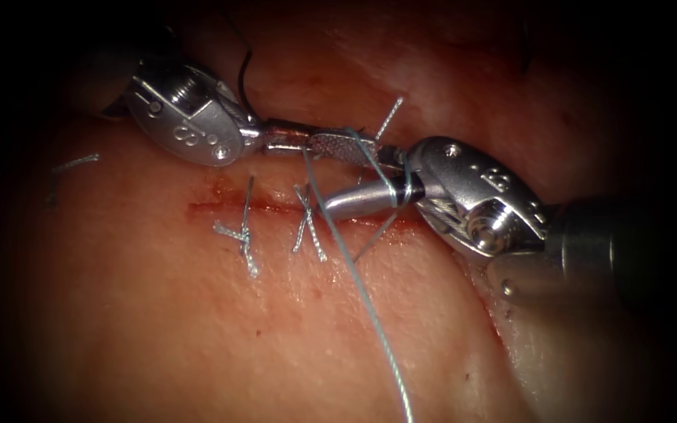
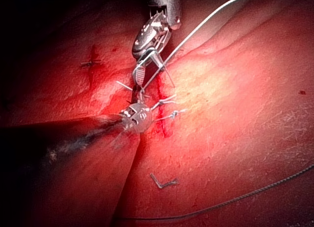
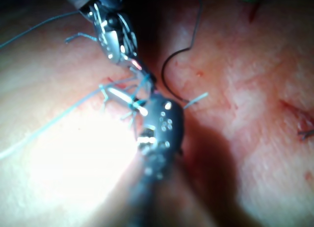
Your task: Wound Closure
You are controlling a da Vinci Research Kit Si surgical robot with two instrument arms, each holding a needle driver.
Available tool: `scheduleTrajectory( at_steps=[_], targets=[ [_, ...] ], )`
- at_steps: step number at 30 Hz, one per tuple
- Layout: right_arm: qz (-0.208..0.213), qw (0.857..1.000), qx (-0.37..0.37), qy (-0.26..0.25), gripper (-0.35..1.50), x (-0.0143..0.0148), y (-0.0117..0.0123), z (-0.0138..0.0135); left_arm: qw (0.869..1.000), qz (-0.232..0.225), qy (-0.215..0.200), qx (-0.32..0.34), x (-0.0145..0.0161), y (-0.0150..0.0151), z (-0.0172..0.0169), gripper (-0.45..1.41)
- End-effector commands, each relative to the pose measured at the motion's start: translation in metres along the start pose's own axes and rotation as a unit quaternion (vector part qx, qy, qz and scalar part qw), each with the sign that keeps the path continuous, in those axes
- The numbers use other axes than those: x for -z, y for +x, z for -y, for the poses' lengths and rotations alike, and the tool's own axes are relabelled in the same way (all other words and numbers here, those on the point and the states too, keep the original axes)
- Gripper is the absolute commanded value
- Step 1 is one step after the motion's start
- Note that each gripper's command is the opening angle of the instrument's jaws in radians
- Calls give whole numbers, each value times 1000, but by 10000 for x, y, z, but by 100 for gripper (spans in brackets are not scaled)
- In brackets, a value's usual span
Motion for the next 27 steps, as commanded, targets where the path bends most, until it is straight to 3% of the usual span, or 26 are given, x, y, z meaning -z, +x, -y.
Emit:
scheduleTrajectory(
  at_steps=[1,14,27],
  targets=[
    [-8,1000,-6,-3,71,-5,-4,-4,1000,0,1,-1,-6,0,-2,-45],
    [-31,998,-17,-48,68,2,1,-19,1000,2,2,2,-14,27,-4,-45],
    [24,974,-57,-217,64,27,-22,-12,1000,7,-11,6,-27,56,-9,-45]
  ],
)
